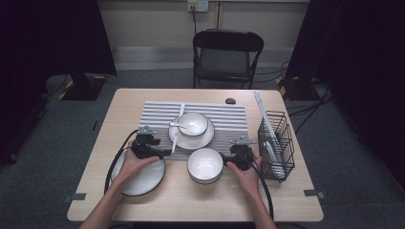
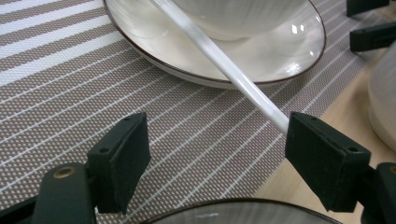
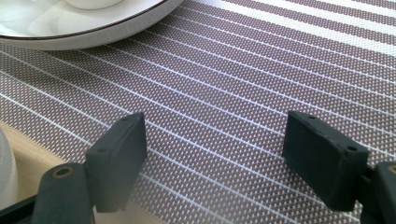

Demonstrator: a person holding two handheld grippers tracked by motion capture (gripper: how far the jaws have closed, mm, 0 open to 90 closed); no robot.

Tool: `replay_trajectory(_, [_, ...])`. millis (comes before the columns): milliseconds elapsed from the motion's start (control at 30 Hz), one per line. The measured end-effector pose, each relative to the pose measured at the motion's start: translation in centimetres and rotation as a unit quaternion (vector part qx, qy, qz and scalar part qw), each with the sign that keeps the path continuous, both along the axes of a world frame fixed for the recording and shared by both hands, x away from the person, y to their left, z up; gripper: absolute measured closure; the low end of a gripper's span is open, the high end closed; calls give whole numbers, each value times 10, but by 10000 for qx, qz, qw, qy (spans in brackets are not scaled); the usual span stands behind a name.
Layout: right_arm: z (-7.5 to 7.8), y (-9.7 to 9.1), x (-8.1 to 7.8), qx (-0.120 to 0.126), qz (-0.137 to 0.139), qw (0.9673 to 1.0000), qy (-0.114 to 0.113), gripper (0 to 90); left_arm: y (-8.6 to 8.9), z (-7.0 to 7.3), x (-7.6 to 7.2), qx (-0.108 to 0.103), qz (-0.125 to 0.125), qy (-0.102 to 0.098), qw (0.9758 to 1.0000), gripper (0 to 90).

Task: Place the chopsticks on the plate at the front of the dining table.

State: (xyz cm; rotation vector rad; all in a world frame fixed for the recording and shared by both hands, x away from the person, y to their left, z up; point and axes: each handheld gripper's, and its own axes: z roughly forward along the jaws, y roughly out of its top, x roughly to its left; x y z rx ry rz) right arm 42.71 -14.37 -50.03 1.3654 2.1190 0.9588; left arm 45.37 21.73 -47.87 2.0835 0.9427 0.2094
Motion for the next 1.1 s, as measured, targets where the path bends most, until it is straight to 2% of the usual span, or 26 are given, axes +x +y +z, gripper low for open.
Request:
replay_trajectory(433, [0, 0, 0, -3, -10, 10000, -4, 210, 1, 0, 2, -117, 85, -46, 9999, 217])
replay_trajectory(467, [0, 0, 0, -3, -9, 10000, -3, 210, 2, 0, 3, -23, 151, -35, 9999, 219])
replay_trajectory(600, [0, 0, 0, -3, -10, 10000, -3, 210, 2, -2, 5, -33, 213, -15, 9998, 226])
replay_trajectory(633, [0, 0, 0, -2, -11, 10000, -4, 210, 1, -3, 5, 24, 241, -11, 9997, 230])
replay_trajectory(733, [0, 0, 0, -2, -10, 10000, -2, 210, -1, -4, 5, 26, 169, -5, 9999, 230])
replay_trajectory(1100, [0, 0, 0, -9, -10, 10000, -5, 210, -4, -2, 5, 50, 158, -22, 9999, 224])
